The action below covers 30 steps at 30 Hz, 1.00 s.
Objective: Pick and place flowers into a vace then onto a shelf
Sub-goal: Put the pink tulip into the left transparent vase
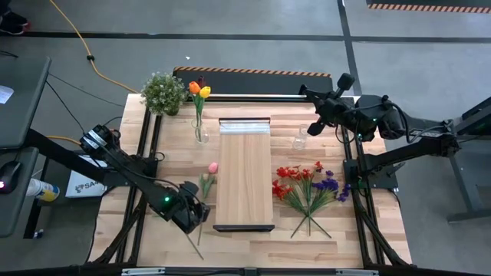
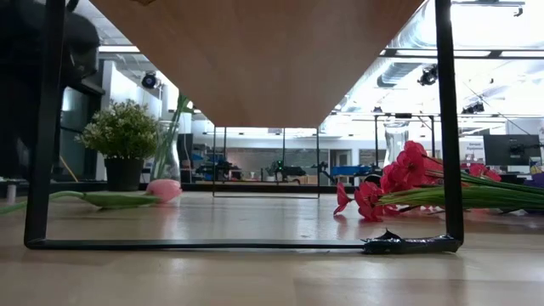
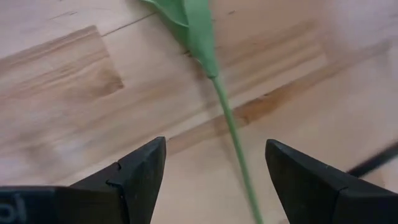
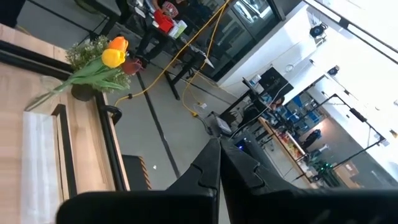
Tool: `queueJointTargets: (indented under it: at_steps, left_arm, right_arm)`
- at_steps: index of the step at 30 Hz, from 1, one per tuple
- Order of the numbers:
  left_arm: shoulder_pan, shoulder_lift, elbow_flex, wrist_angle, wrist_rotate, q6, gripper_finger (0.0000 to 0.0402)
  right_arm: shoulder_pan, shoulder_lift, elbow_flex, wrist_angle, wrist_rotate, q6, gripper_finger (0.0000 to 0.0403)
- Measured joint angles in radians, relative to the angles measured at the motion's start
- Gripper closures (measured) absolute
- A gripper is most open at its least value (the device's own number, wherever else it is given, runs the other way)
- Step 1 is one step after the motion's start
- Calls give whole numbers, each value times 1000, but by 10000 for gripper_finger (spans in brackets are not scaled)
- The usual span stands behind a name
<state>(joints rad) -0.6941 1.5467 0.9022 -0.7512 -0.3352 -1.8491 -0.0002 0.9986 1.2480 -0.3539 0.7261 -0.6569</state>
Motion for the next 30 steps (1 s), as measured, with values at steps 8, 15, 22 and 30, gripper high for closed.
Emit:
queueJointTargets:
  at_steps: [8,15,22,30]
  left_arm:
    - [2,1,-29,3,-38,-68,94]
    - [56,8,-30,53,-47,-15,94]
    - [121,59,-30,70,28,81,94]
    - [118,113,-26,67,84,88,94]
  right_arm:
    - [0,0,0,0,0,5,402]
    - [0,0,0,0,0,4,402]
    - [0,0,0,-1,0,3,402]
    - [0,0,0,-5,0,2,402]
